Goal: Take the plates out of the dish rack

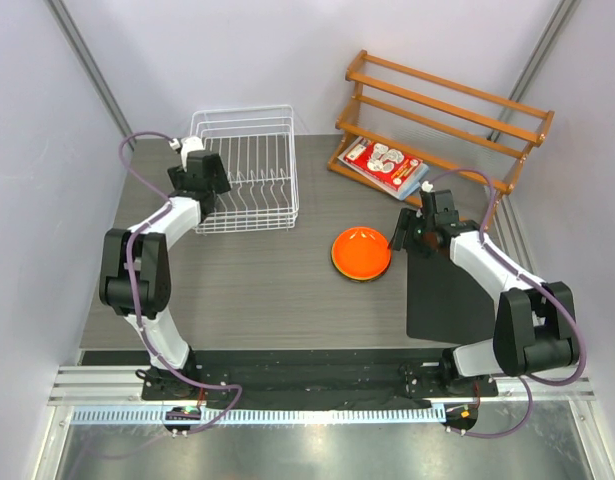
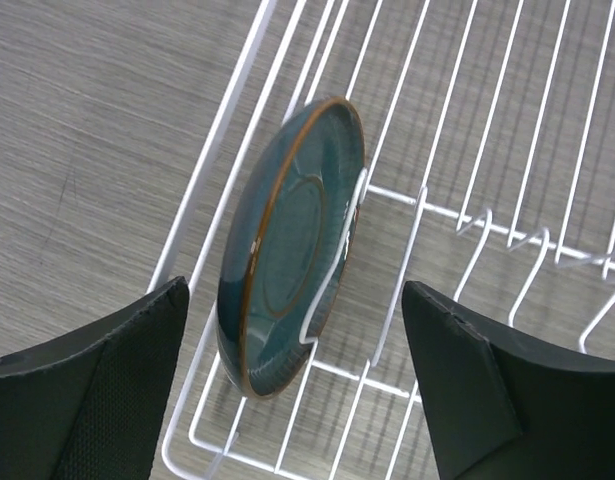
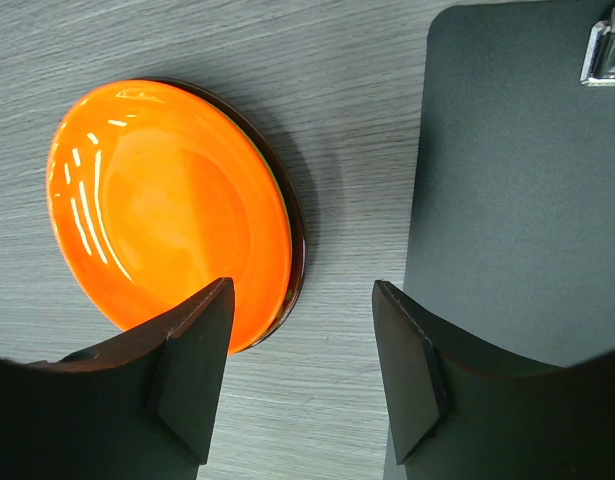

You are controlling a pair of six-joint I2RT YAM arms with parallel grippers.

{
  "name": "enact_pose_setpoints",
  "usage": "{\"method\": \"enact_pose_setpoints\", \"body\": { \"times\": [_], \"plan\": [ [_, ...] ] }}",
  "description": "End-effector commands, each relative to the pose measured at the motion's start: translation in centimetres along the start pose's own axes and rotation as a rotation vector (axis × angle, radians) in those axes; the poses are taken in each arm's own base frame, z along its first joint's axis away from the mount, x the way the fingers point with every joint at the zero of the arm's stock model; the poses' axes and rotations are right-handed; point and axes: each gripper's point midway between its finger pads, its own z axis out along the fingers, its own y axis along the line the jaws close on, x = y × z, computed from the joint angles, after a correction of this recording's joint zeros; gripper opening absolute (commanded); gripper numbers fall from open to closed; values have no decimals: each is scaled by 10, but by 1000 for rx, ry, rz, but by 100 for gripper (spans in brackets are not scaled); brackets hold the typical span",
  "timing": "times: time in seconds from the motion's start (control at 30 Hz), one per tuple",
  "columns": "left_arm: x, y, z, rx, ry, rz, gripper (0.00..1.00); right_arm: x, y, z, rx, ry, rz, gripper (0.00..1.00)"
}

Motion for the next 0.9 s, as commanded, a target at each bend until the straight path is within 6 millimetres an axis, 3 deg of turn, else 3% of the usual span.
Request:
{"method": "enact_pose_setpoints", "body": {
  "times": [0.0,0.03,0.3,0.4,0.43,0.57,0.73,0.8,0.87],
  "plan": [
    [-35,-1,2,5,-99,-93,82,-14,9,1,-30,-36,-18,63],
    [-35,-2,3,8,-101,-93,78,-14,8,2,-29,-34,-16,63],
    [-23,-1,13,3,-74,-118,71,-11,9,4,-33,-25,-23,62],
    [-22,1,15,2,-80,-132,65,-10,8,5,-31,-21,-24,62],
    [-21,3,15,-1,-80,-140,58,-10,7,5,-29,-22,-23,62],
    [-20,8,17,-8,-81,-153,56,-7,7,8,-28,-13,-23,62],
    [-20,9,14,-1,-93,-170,42,-6,6,10,-29,-6,-20,62],
    [-19,10,16,-5,-87,-166,42,-5,8,10,-35,-1,-22,62],
    [-17,9,17,-3,-79,-157,33,-5,9,9,-41,-2,-24,62]
  ]
}}
